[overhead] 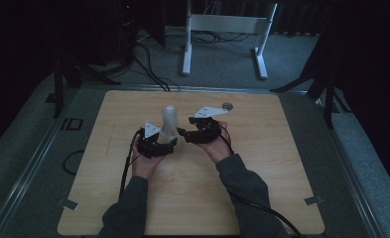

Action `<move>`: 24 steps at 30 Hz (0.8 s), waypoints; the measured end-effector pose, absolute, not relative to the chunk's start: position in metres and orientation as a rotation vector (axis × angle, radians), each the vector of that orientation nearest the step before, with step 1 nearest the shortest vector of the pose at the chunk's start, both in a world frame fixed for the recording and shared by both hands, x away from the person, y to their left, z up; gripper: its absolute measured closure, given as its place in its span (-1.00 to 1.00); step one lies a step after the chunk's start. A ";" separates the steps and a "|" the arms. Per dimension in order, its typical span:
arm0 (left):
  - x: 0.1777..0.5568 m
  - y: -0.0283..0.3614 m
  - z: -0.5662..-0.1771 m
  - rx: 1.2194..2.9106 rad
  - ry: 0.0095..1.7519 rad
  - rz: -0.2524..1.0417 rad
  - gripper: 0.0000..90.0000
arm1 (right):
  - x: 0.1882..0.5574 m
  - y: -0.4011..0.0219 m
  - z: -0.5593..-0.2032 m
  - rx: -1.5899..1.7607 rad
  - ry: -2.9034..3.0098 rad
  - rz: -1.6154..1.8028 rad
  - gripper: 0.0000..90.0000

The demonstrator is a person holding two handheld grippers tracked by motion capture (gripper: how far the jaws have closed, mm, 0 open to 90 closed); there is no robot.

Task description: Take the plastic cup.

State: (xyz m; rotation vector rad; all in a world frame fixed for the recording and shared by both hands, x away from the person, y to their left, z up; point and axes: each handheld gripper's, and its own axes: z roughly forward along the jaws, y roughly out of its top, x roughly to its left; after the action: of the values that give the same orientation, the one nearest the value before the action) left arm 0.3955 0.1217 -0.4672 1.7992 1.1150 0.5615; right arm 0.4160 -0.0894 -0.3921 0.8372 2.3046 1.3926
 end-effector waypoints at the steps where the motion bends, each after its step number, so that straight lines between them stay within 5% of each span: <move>1: 0.396 0.122 -0.467 1.799 1.115 0.561 -0.59 | 0.416 -0.089 -0.392 0.837 2.305 1.393 -0.19; 24: 0.397 0.121 -0.466 1.792 1.087 0.581 -0.52 | 0.433 -0.062 -0.380 0.796 2.288 1.433 -0.36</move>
State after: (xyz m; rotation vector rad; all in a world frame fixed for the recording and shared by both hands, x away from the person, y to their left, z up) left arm 0.3966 0.1211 -0.4661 1.7925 1.0872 0.5805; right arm 0.4331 -0.0621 -0.3797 0.7959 2.2876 1.4327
